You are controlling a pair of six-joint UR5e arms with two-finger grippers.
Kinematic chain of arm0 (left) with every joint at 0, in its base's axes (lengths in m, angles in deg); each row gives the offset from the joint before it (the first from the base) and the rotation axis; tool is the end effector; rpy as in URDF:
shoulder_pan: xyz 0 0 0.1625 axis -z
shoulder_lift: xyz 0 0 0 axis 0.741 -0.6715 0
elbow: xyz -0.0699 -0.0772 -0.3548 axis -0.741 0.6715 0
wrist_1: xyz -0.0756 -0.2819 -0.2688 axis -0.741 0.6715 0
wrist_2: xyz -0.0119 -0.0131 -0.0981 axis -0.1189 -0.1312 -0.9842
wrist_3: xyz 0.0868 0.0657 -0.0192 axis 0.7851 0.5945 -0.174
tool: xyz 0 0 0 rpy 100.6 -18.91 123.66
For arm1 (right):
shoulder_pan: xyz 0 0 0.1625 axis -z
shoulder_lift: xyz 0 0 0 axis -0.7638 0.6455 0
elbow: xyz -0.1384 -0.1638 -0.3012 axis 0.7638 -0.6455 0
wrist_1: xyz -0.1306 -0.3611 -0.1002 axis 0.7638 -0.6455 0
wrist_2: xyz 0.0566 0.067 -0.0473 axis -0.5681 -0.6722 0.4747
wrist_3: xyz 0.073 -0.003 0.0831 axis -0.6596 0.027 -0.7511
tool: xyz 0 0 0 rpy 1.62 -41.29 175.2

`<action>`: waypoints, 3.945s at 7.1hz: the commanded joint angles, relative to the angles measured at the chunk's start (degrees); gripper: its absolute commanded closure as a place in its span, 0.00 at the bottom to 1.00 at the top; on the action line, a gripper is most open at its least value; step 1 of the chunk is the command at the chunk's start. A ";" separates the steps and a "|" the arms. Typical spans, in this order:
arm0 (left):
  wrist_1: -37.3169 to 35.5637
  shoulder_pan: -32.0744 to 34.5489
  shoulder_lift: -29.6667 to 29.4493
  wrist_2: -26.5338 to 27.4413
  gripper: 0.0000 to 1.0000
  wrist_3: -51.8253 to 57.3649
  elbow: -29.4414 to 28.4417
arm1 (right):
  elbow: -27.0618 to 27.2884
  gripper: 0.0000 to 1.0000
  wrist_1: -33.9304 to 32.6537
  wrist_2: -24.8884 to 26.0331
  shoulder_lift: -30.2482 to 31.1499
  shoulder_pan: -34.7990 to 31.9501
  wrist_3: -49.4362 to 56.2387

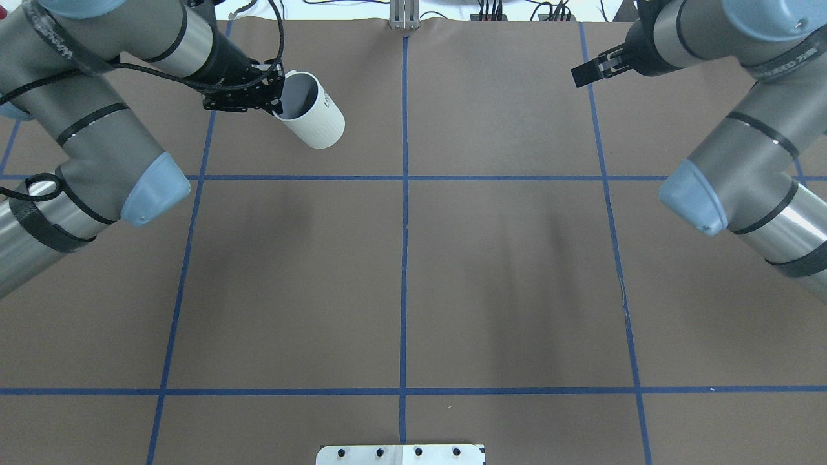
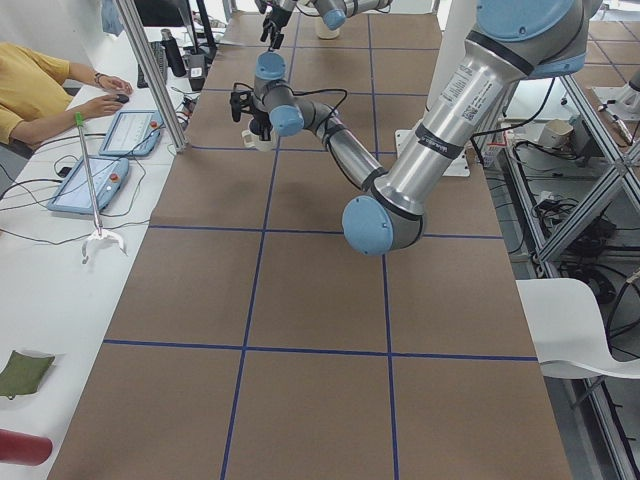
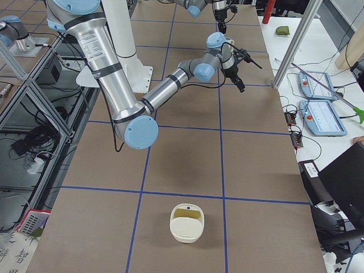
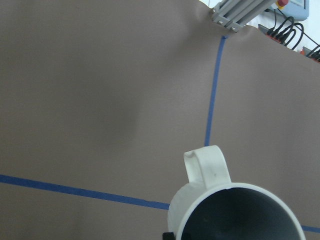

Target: Left arm hands cup to right arm to dump lemon

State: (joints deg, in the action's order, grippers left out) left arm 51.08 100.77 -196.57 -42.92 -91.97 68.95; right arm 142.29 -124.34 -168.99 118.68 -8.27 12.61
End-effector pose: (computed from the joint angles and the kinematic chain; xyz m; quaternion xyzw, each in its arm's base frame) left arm 0.3155 -0.5410 0.2027 0.0702 0.5136 -0.1188 0.8468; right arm -0.2340 -0.5546 0.2471 0.2758 -0.3586 -0.0793 0.8883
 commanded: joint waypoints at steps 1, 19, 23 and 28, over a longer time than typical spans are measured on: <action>-0.92 3.63 8.97 -2.49 1.00 10.97 3.75 | -0.01 0.01 -9.90 -12.78 0.72 -8.43 0.14; -14.25 30.31 32.30 -4.08 0.00 73.16 8.25 | -3.00 0.00 -24.60 -19.23 15.49 -20.85 30.99; -16.57 37.66 40.83 -7.58 0.00 77.56 7.54 | -2.39 0.00 -24.78 -18.79 17.86 -20.85 31.17; -14.47 37.40 40.75 -8.74 0.00 74.66 8.24 | -2.39 0.00 -22.86 -18.00 22.33 -20.85 32.13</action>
State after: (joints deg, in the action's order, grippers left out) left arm 35.40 138.21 -155.59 -51.66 -17.29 76.88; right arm 139.63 -147.96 -187.02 139.58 -29.06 44.44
